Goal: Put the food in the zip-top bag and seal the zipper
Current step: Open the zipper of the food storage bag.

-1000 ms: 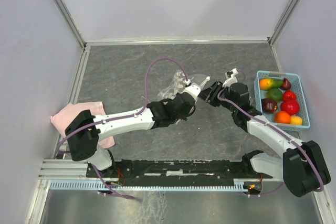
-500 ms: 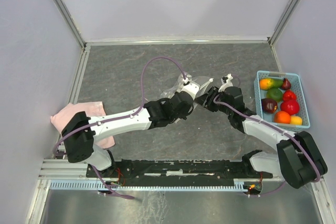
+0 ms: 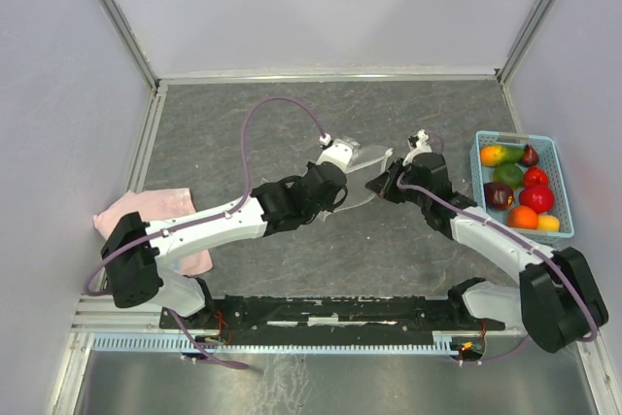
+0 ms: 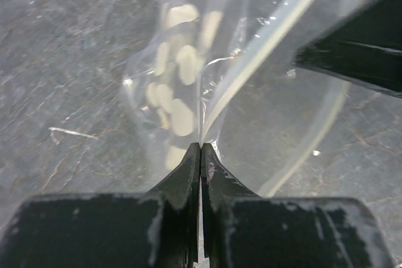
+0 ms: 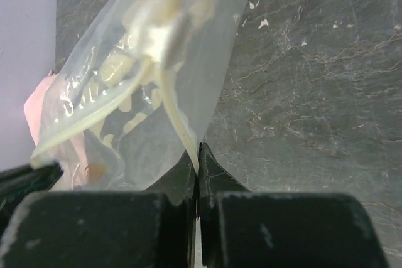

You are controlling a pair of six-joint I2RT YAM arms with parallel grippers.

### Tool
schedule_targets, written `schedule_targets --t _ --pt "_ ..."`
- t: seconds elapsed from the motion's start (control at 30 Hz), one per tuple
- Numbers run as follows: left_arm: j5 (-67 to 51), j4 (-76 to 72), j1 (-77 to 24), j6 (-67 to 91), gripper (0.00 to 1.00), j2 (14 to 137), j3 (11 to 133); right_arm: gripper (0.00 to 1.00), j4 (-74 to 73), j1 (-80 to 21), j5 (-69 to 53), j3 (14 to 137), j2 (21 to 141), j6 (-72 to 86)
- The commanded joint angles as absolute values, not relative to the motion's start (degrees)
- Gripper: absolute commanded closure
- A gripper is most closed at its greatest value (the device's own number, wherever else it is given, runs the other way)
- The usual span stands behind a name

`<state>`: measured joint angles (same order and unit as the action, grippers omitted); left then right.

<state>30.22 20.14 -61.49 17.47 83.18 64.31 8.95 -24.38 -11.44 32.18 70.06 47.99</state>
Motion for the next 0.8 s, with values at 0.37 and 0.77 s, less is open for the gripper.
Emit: schedule_targets --t 0.37,0.77 --pt "24.88 20.55 -59.68 21.00 0.61 81.32 69.23 0.98 -8.33 -27.57 -6.61 46.17 65.47 40.71" --pt "19.32 17.50 -59.68 22.20 0.33 82.95 70.96 0.98 -13.16 -30.57 -2.38 52.43 67.73 40.87"
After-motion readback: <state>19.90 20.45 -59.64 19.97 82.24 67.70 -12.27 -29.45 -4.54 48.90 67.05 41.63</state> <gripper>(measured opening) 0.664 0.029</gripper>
